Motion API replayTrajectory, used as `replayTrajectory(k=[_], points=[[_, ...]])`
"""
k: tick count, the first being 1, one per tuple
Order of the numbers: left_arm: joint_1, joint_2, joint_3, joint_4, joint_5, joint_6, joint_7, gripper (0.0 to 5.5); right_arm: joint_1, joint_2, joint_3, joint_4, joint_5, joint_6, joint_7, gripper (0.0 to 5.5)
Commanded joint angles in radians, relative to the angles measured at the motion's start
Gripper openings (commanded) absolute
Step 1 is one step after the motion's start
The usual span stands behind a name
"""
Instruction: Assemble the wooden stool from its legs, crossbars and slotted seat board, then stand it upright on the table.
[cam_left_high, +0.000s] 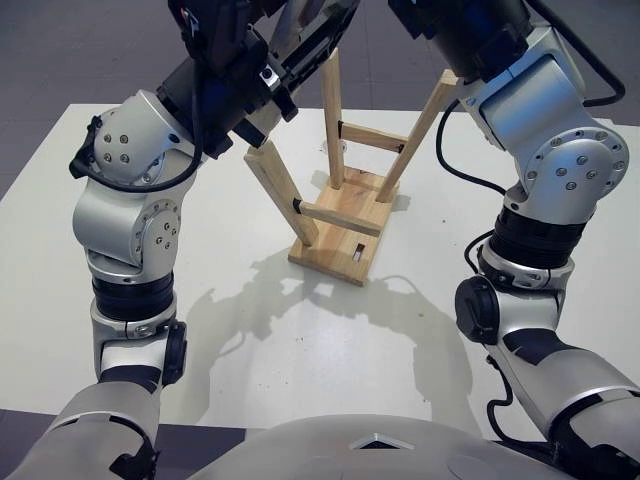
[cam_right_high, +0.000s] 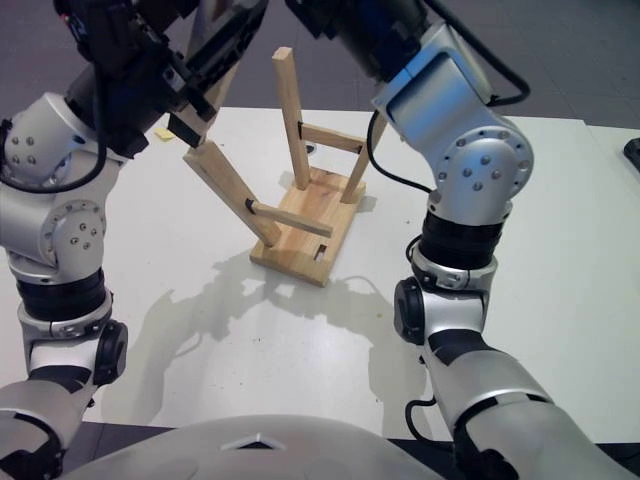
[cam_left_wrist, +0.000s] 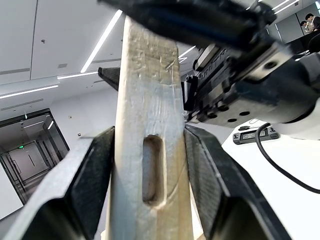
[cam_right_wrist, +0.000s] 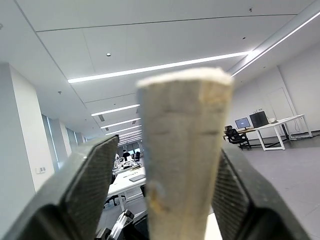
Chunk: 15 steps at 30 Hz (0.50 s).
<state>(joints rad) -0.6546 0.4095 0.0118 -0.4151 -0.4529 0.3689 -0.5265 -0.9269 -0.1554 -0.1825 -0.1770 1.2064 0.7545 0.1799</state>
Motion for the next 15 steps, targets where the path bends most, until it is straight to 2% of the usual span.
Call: replayTrajectory(k=[1, 8, 15], points=[[-0.001, 0.006, -0.008, 0.002, 0.019, -0.008, -0.008, 2.16, 0.004, 0.003, 0.009, 0.009, -0.006, 0.015, -0.003, 2.05], [0.016, 0.001, -0.008, 0.007, 0.032, -0.015, -0.009, 2.16, 0.001, 0.003, 0.009, 0.024, -0.013, 0.018, 0.004, 1.04], [0.012, 0.007, -0.013, 0.024, 0.047, -0.024, -0.011, 2.16, 0.007, 0.022, 0.015, 0.026, -0.04, 0.0, 0.01, 1.03]])
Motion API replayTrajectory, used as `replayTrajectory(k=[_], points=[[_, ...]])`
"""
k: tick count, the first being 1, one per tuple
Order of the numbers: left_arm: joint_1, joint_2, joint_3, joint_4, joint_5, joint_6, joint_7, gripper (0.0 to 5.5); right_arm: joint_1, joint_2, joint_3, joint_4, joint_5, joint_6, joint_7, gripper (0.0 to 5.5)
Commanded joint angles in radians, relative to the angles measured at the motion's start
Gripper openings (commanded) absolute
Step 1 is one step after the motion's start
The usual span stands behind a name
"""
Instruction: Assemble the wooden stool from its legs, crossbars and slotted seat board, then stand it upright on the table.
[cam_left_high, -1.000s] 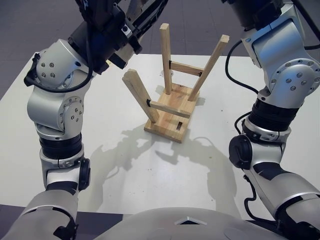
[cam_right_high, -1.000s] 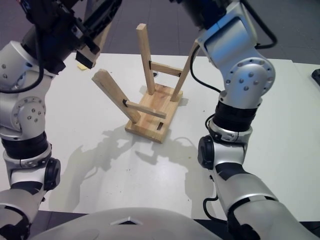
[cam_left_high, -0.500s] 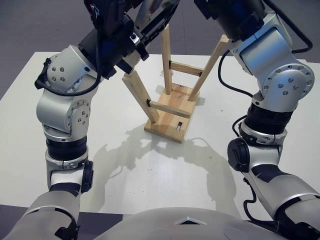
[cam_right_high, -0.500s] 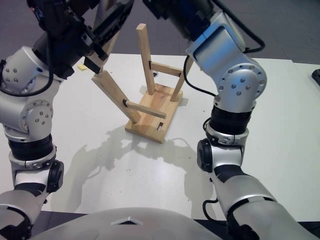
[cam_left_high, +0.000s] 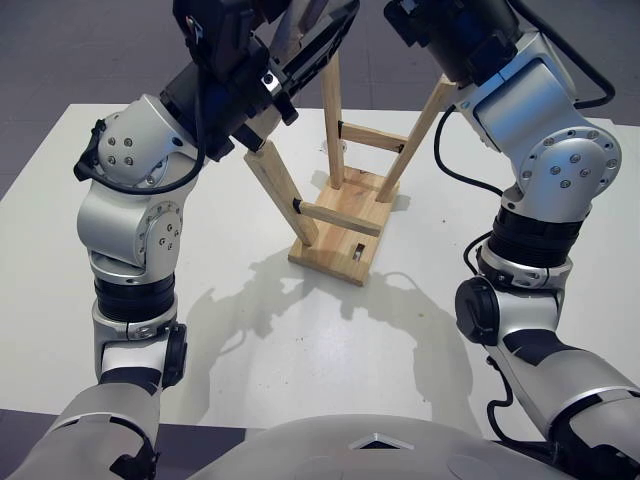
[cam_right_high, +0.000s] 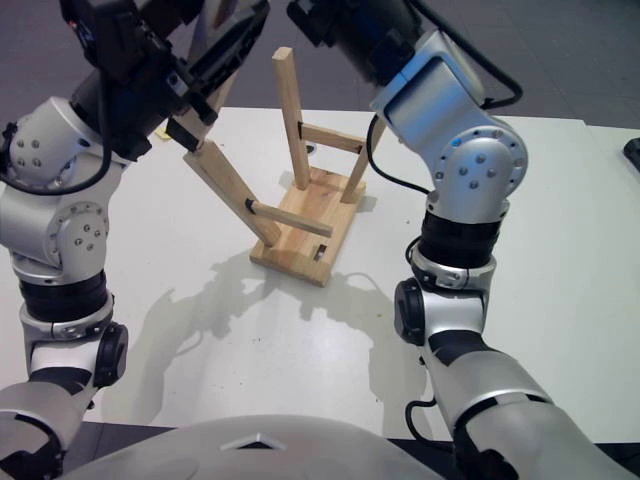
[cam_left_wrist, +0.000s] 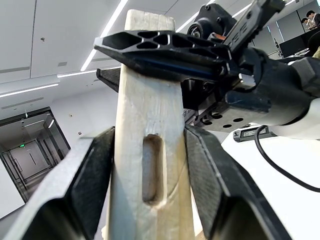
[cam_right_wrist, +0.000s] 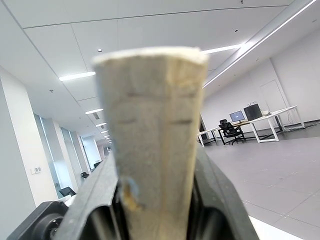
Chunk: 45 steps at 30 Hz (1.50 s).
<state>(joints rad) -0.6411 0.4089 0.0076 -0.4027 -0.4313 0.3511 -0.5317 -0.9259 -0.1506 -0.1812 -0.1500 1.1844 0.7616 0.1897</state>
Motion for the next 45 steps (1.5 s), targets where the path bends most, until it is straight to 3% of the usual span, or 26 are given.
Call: replayTrajectory(k=[1, 12, 23, 30, 39, 45], points=[[-0.004, 0.008, -0.011, 0.013, 0.031, -0.005, -0.002, 2.16, 0.012, 0.02, 0.016, -0.003, -0.03, -0.013, -0.002, 1.03], [-0.032, 0.001, 0.037, -0.046, -0.12, 0.128, -0.003, 3.76, 0.227, -0.053, 0.024, -0.198, -0.201, -0.068, -0.069, 1.0], [-0.071, -0.015, 0.192, -0.076, -0.404, 0.267, 0.102, 5.38, 0.255, -0.053, -0.194, -0.255, 0.146, -0.106, -0.231, 1.0], [-0.189, -0.034, 0.487, 0.085, -0.549, 0.154, 0.366, 5.4, 0.515, -0.23, -0.25, -0.343, 0.357, -0.008, -0.333, 1.0], [-0.144, -0.06, 0.389, 0.072, -0.489, 0.129, 0.397, 5.4, 0.516, -0.552, -0.248, -0.189, 0.325, 0.138, -0.251, 1.0], [-0.125, -0.088, 0.354, 0.059, -0.487, 0.118, 0.409, 5.4, 0.46, -0.676, -0.21, -0.073, 0.191, 0.176, -0.144, 1.0]])
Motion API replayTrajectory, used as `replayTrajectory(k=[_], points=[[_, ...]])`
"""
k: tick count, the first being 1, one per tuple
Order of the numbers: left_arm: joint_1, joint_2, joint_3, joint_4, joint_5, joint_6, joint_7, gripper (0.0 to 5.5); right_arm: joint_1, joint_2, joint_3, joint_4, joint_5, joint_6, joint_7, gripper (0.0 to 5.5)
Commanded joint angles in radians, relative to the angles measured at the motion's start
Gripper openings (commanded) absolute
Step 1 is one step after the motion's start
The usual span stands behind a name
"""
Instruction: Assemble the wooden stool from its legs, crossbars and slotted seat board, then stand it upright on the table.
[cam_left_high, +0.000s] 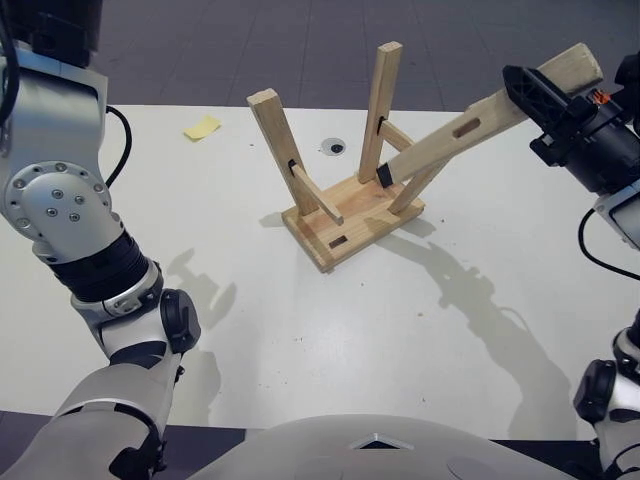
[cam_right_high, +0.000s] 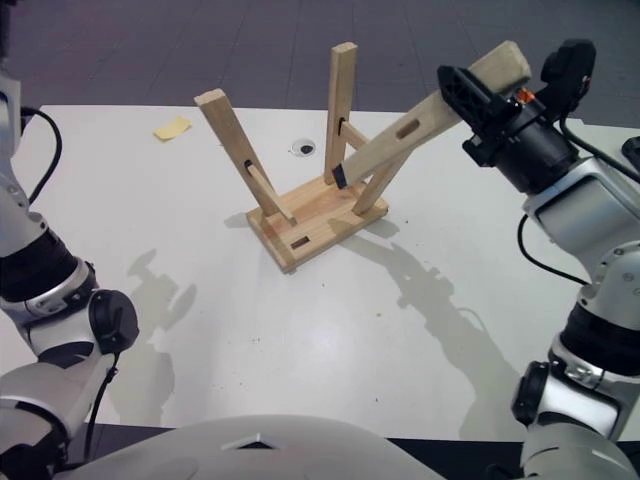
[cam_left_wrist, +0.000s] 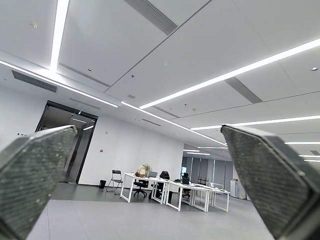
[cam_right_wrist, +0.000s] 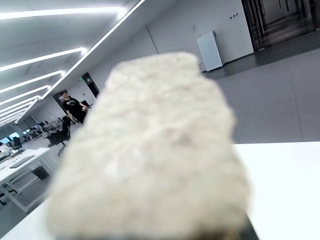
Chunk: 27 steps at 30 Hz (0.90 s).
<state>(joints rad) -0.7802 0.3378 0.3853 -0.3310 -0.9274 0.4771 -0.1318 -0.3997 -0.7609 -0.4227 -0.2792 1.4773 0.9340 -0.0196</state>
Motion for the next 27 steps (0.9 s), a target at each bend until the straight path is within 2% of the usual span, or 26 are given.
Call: replayTrajectory(k=[1, 7, 11, 16, 19, 22, 27], points=[[0.016, -0.024, -0.031, -0.012, 0.011, -0.011, 0.011, 5.4, -0.087, -0.074, 0.051, 0.08, -0.155, -0.011, 0.089, 1.0], [0.023, -0.055, -0.058, -0.007, 0.022, -0.03, 0.018, 5.4, -0.204, -0.034, 0.151, 0.177, -0.418, -0.145, 0.239, 1.0], [0.024, -0.074, -0.069, -0.005, 0.023, -0.043, 0.024, 5.4, -0.218, 0.024, 0.166, 0.183, -0.49, -0.179, 0.266, 1.0], [0.049, -0.111, -0.07, -0.016, 0.037, -0.064, 0.054, 5.4, -0.142, 0.113, 0.063, 0.078, -0.414, -0.155, 0.186, 1.0], [0.084, -0.114, -0.081, -0.032, 0.075, -0.077, 0.069, 5.4, -0.075, 0.133, 0.02, 0.009, -0.435, -0.144, 0.104, 1.0], [0.108, -0.124, -0.088, -0.037, 0.107, -0.091, 0.085, 5.4, -0.03, 0.137, 0.011, -0.035, -0.467, -0.132, 0.054, 1.0], [0.122, -0.127, -0.1, -0.03, 0.151, -0.102, 0.09, 5.4, -0.015, 0.119, 0.024, 0.065, -0.582, -0.137, 0.035, 1.0]])
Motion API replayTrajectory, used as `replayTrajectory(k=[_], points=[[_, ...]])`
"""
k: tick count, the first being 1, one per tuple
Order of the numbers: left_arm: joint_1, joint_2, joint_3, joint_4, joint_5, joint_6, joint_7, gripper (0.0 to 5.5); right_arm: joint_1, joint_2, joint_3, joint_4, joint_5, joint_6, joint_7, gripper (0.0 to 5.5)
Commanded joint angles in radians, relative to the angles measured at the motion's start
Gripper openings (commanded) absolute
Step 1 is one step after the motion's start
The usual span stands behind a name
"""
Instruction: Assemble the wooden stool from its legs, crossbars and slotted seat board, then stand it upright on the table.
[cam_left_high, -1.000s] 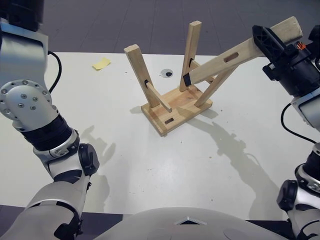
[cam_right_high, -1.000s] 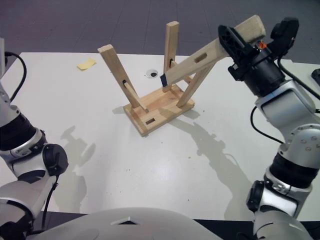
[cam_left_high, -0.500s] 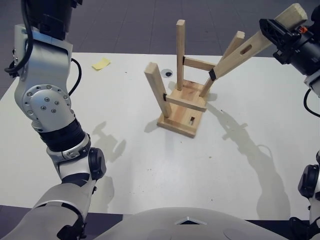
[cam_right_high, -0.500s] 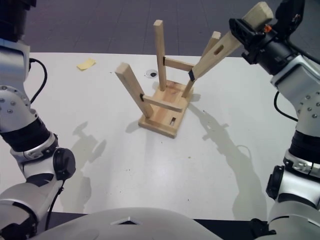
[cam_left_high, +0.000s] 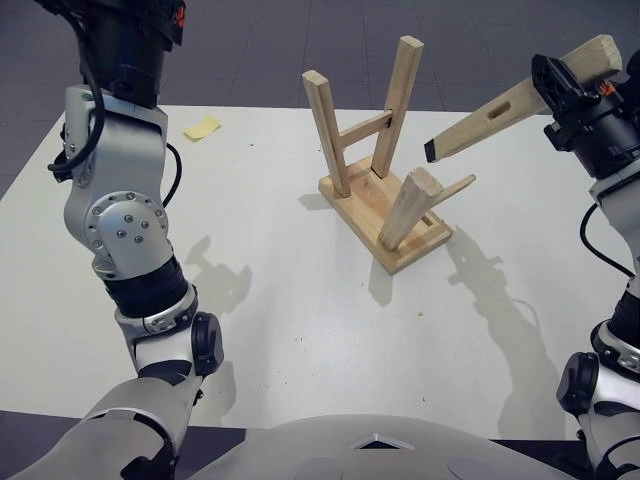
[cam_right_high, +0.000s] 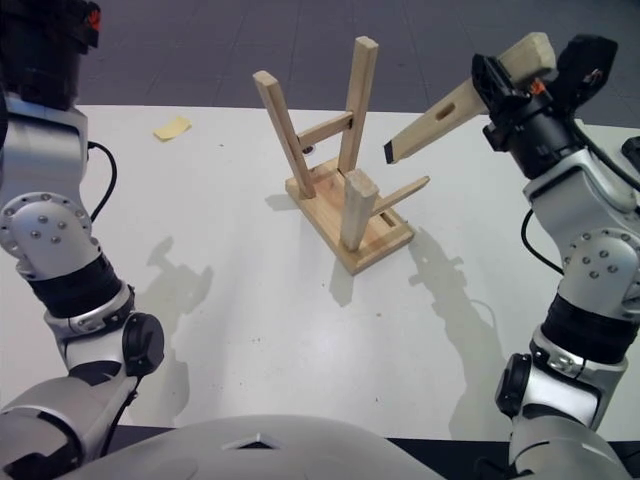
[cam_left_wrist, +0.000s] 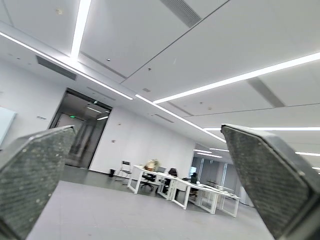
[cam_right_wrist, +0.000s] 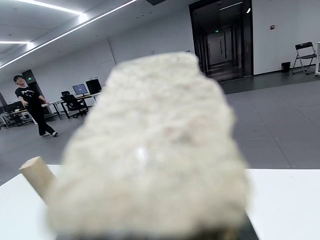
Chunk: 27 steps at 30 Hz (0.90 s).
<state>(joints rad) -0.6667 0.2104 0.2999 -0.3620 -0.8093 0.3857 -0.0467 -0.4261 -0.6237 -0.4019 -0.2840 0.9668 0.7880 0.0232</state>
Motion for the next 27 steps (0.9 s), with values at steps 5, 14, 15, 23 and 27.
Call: replayTrajectory(k=[5, 14, 15, 23, 27], points=[[0.0, -0.003, -0.025, 0.024, 0.065, -0.023, 0.0, 5.4, 0.048, -0.03, 0.049, 0.122, -0.172, 0.045, 0.027, 1.0], [0.003, 0.006, -0.003, 0.036, 0.084, -0.028, 0.009, 5.4, 0.076, -0.004, 0.004, -0.056, -0.077, 0.2, 0.044, 1.0], [0.008, 0.004, -0.001, 0.035, 0.087, -0.029, 0.013, 5.4, 0.067, -0.003, -0.002, -0.067, -0.073, 0.203, 0.043, 1.0], [0.033, -0.035, -0.009, 0.044, 0.118, -0.049, 0.041, 5.4, 0.015, 0.023, -0.026, -0.064, -0.052, 0.233, 0.001, 1.0], [0.043, -0.043, -0.009, 0.044, 0.137, -0.051, 0.05, 5.4, -0.002, 0.05, -0.115, -0.056, 0.085, 0.315, -0.055, 1.0]])
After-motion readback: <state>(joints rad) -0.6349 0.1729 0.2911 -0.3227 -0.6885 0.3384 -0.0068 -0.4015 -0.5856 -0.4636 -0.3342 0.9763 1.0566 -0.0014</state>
